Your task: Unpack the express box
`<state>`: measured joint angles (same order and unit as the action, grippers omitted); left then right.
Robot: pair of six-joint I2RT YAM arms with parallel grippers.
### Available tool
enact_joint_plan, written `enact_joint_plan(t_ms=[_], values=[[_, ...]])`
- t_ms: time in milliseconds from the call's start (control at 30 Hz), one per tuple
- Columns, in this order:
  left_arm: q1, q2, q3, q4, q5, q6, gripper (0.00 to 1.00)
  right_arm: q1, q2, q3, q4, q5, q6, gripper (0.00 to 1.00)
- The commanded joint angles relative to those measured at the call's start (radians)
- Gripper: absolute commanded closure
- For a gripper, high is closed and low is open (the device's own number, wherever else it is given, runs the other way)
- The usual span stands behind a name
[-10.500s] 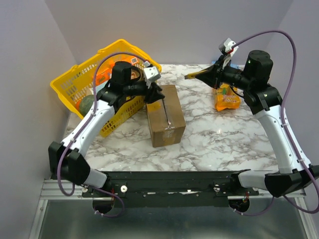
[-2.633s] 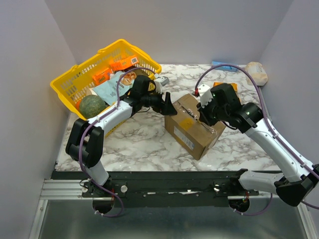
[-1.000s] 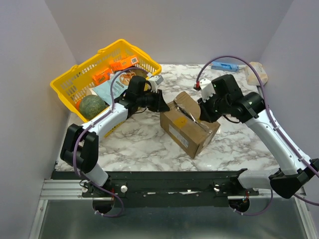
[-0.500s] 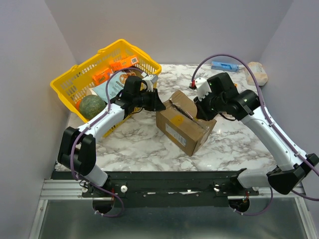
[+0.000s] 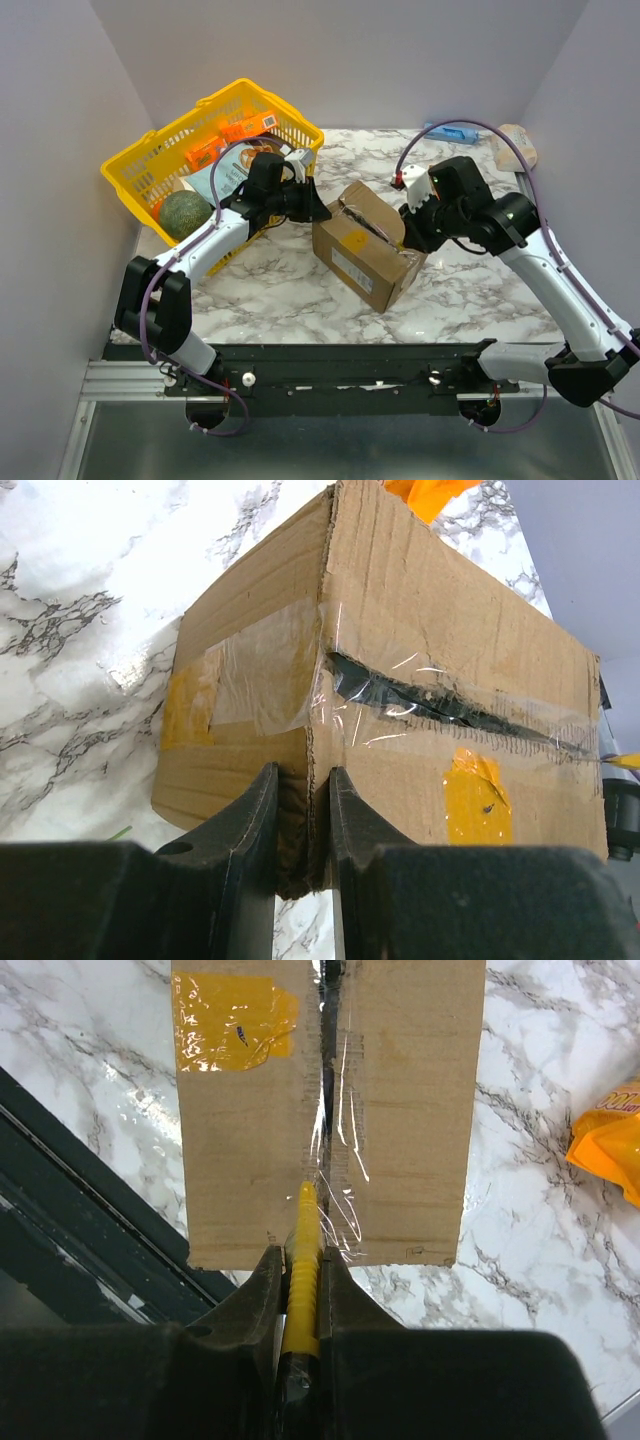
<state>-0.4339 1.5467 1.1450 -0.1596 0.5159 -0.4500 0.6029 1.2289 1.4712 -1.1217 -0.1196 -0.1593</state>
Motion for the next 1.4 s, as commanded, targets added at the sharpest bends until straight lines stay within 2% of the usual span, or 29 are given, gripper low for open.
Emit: enact_joint_plan(t_ms=[0,467,700,833,1000,1100,1367], values=[[0.021,-0.016,-0.013,0.000,-0.128,-0.009,1.00,0.009,-0.046,-0.023,-0.142,0.012,-0.020,1.00],[0.027,-0.022,-0.031,0.002,-0.125,0.007,1.00,-0.003,-0.147,-0.072,-0.216,0.113,-0.055,1.00],[0.027,-0.022,-0.034,0.009,-0.106,0.016,1.00,-0.038,-0.192,-0.006,-0.257,0.162,-0.088,1.00],[0.027,-0.027,-0.042,0.025,-0.079,0.024,1.00,-0.040,-0.171,0.037,-0.166,0.138,-0.074,0.99],[0.027,-0.028,-0.054,0.034,-0.065,0.030,1.00,-0.040,-0.100,-0.001,0.053,0.037,-0.091,1.00],[0.027,-0.027,-0.060,0.029,-0.065,0.034,1.00,-0.040,-0.062,-0.002,0.121,0.006,-0.102,1.00],[0.027,-0.028,-0.060,0.025,-0.068,0.037,1.00,-0.040,0.040,0.043,0.125,-0.048,-0.098,0.99]])
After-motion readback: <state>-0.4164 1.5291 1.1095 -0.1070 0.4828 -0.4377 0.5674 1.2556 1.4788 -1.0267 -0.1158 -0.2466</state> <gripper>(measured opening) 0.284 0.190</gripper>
